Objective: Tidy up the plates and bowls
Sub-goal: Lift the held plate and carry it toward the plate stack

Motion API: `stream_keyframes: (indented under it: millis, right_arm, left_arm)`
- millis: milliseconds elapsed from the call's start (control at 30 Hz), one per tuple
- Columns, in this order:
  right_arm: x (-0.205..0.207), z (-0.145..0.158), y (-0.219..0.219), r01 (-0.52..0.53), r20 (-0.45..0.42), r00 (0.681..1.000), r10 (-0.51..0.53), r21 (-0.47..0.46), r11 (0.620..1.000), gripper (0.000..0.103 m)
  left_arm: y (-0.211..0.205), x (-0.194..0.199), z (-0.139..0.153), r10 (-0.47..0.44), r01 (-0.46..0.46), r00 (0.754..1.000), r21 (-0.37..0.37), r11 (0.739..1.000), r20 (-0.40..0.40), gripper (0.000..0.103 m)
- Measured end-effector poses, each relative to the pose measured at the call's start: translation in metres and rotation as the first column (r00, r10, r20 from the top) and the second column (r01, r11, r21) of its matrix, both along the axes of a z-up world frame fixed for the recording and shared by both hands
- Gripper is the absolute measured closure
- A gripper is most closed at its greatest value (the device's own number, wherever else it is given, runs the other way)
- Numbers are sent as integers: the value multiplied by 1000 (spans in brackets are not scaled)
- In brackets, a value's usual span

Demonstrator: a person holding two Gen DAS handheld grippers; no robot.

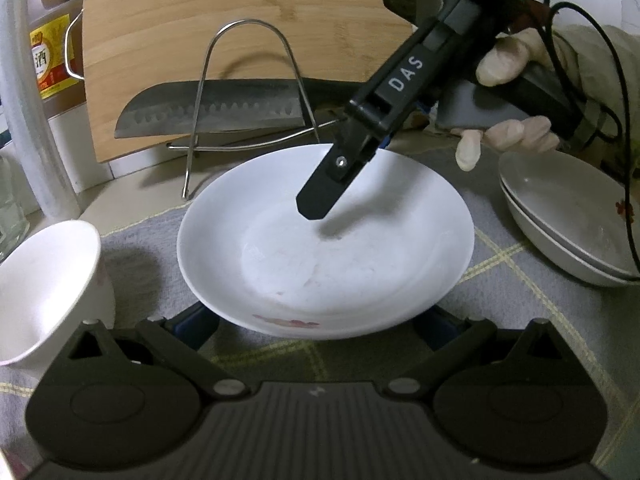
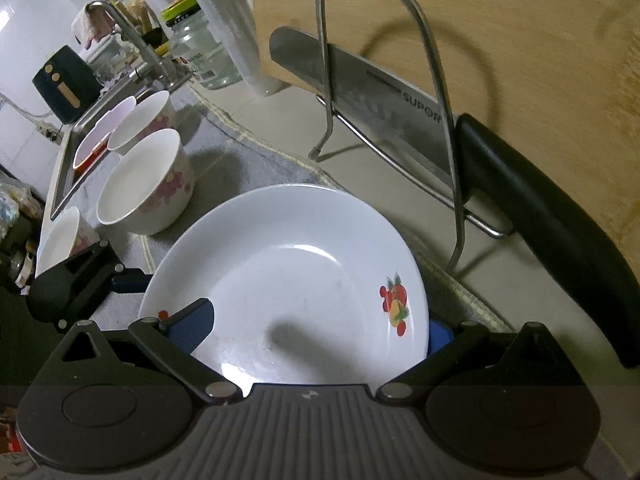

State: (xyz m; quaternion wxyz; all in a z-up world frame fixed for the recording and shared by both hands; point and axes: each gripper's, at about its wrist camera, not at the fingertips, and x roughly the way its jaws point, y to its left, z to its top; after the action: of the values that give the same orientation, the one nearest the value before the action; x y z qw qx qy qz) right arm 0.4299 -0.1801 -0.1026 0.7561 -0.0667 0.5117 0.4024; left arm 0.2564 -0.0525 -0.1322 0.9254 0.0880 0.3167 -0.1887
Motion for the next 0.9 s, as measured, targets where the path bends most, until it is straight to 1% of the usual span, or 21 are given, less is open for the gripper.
stream_keyframes:
  millis: [167,333,567,700,900]
  right_arm:
    - [4,-1,-2,-7,-1,1000,7,20,1000,0]
    - [10,-2,4,-2,11,1000,2,34,999,0]
    - [11,-1,3,-10,5,1000,9,40,999,0]
    - [7,0,3,-17,17,1000,16,29,999,0]
    - [3,4,2,-12,19,1000,12,37,999,0]
  left_arm:
    - [4,3,-2,-25,25,1000,-28,999,-10,1]
    - [6,4,-5,-37,37,999,-35,999,-8,1]
    - [6,2,-4,-43,43,999,-27,999,-3,1]
    - [5,2,-3,-43,42,999,-21,999,-7,1]
    - [4,-1,2,-44,44,999,-18,999,-3,1]
